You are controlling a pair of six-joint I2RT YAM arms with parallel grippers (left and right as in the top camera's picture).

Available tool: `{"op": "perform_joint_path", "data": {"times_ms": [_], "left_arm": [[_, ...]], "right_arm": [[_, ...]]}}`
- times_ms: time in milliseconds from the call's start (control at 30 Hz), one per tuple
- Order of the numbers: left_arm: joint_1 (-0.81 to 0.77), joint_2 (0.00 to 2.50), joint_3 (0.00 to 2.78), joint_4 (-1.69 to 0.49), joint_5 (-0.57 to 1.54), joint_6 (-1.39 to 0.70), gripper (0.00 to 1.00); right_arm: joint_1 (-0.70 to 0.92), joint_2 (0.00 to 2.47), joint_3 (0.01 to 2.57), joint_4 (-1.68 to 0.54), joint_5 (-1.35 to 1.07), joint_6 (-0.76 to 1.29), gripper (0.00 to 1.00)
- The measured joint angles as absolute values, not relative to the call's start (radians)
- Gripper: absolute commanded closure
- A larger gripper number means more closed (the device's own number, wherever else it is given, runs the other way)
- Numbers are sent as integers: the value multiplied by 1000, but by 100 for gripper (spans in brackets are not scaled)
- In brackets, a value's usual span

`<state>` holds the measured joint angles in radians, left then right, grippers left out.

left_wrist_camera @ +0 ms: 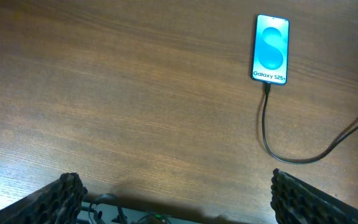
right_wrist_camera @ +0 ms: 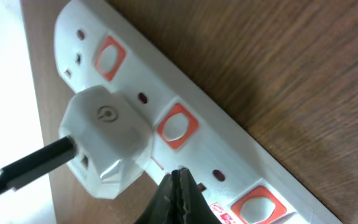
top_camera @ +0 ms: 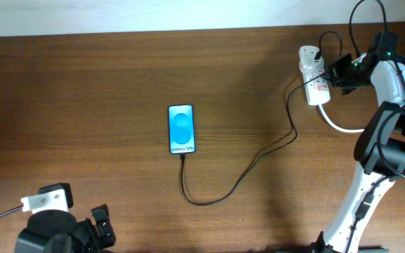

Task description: Plug charger to phone and switch on socket

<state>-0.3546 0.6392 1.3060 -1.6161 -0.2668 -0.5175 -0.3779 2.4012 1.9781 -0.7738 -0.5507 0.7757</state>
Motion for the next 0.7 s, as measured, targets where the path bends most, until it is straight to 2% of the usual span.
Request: {"op": "perform_joint_path", "data": {"times_ms": [700], "left_arm": [[-355,639,1306,-1616,-267,-517,1]], "right_arm": [[-377,2429,1977,-645,-563,892,96]]}}
